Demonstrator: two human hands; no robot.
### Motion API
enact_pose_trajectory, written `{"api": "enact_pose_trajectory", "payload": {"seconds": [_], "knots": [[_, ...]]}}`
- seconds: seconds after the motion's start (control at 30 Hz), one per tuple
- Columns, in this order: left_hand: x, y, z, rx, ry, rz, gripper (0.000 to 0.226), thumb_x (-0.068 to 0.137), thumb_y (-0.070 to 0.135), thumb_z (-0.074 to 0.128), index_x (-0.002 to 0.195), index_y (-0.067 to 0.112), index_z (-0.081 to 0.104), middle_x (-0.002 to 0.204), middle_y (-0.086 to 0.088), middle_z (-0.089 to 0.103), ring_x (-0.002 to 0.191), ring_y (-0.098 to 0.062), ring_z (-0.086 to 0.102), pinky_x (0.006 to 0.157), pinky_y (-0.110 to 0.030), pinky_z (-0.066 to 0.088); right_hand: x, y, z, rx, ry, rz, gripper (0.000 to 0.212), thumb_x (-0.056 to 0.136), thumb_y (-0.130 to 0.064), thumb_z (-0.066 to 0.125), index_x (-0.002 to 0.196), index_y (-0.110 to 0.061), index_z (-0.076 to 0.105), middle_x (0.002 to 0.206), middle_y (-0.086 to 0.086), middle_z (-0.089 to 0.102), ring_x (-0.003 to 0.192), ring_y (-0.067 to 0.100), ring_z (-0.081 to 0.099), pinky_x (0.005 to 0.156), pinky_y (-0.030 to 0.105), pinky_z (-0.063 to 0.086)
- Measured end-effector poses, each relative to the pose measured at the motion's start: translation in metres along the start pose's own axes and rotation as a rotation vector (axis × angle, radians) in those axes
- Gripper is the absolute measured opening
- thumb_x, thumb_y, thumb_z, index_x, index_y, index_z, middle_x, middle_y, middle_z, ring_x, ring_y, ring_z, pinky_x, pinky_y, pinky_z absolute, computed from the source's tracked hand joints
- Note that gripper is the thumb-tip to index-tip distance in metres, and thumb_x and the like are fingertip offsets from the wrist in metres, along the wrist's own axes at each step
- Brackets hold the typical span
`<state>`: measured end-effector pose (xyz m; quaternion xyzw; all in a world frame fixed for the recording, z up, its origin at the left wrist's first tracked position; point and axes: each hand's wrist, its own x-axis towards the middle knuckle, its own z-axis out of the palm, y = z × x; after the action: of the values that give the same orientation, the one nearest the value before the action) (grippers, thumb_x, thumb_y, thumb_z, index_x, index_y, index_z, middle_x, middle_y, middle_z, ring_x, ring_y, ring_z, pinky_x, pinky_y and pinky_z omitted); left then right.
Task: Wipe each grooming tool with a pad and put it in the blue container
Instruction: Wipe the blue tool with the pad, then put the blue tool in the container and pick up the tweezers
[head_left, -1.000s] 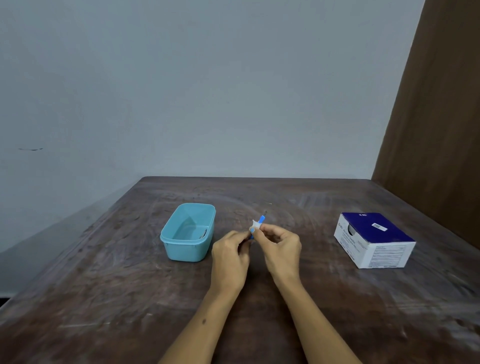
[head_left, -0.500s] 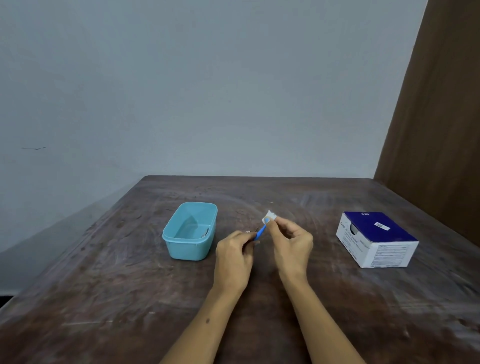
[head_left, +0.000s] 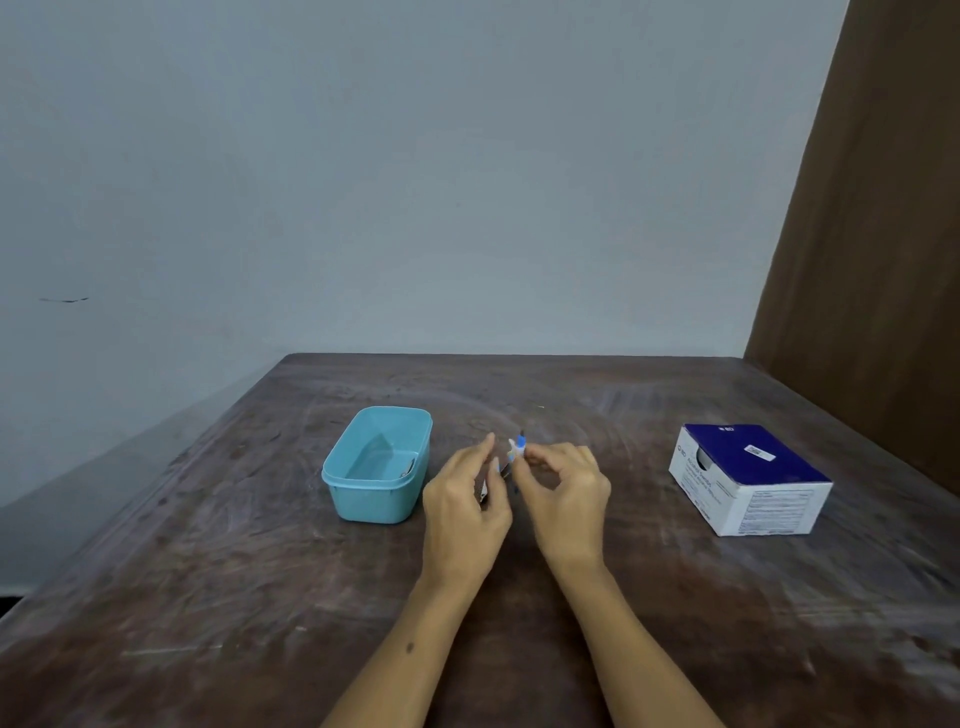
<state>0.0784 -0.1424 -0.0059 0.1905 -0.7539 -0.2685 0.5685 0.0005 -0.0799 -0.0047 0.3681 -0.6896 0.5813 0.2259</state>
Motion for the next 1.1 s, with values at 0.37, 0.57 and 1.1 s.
{"api": "enact_pose_trajectory", "payload": {"seconds": [0.37,0.57,1.1], "knots": [[0.004,0.002,-0.005,-0.095,0.034,0.054,0.015,0.083,0.011,0.063,0.093,0.006,0.072,0.095,0.003,0.069,0.092,0.01,0.059,0.081,-0.006,0.044,-0.004,0.003,0.0,-0.098,-0.078,-0.161,0.016,0.066,-0.007,0.082,0.08,-0.009,0.073,0.07,-0.001,0.066,0.068,0.015,0.055,0.065,0.014,0.041],[0.012,0.007,-0.011,-0.136,0.066,-0.019,0.016,0.086,0.009,0.063,0.1,0.006,0.071,0.091,0.009,0.069,0.083,0.012,0.062,0.068,-0.004,0.046,-0.005,0.011,0.004,-0.163,-0.175,-0.084,0.014,0.068,-0.008,0.081,0.08,-0.013,0.075,0.068,-0.004,0.065,0.068,0.01,0.05,0.07,0.0,0.031],[0.137,-0.018,-0.072,0.591,-0.477,-0.474,0.022,0.083,0.002,0.059,0.062,-0.004,0.061,0.066,-0.016,0.068,0.064,-0.029,0.069,0.066,-0.037,0.059,-0.004,0.016,0.007,-0.188,-0.18,0.043,0.008,0.071,-0.006,0.078,0.077,-0.01,0.076,0.067,0.003,0.066,0.07,0.019,0.054,0.064,0.023,0.039]]}}
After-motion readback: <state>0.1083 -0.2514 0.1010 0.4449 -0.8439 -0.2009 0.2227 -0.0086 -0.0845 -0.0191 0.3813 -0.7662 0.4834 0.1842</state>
